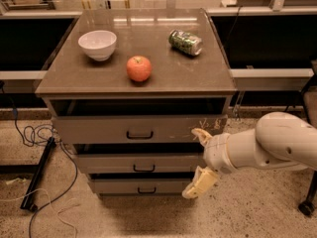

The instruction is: Open middle drawer

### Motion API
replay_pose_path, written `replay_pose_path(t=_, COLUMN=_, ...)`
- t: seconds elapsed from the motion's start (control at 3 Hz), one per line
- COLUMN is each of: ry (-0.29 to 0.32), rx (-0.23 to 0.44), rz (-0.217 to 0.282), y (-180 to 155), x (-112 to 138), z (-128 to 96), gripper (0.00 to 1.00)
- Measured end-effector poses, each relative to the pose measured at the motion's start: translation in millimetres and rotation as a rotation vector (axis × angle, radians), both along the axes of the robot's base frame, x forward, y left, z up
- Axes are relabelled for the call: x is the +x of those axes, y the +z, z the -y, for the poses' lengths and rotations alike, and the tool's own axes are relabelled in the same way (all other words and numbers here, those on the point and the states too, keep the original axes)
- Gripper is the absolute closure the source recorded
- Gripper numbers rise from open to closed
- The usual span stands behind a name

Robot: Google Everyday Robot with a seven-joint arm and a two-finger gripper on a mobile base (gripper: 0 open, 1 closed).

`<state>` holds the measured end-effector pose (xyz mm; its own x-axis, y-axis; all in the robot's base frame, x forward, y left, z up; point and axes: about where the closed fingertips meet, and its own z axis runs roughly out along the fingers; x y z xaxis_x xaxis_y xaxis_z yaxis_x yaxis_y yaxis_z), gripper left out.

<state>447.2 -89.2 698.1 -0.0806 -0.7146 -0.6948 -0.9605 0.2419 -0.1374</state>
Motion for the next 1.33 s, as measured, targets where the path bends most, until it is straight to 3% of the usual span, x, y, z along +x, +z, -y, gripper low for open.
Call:
replay_pose_path(t=0.33, ry=-0.012, rx=0.049, rz=-0.060, y=-40.6, x=9.3, z=-3.1, gripper=0.00)
replay_pose_path(t=0.67, ry=-0.012, rx=0.049, rz=-0.061, y=-40.8, x=9.4, z=-3.1, gripper=0.00)
replay_pose_path(t=1.33, ry=-0.021, rx=0.043, rz=-0.120, y=-98.5, x=25.6, z=-2.1, gripper=0.00)
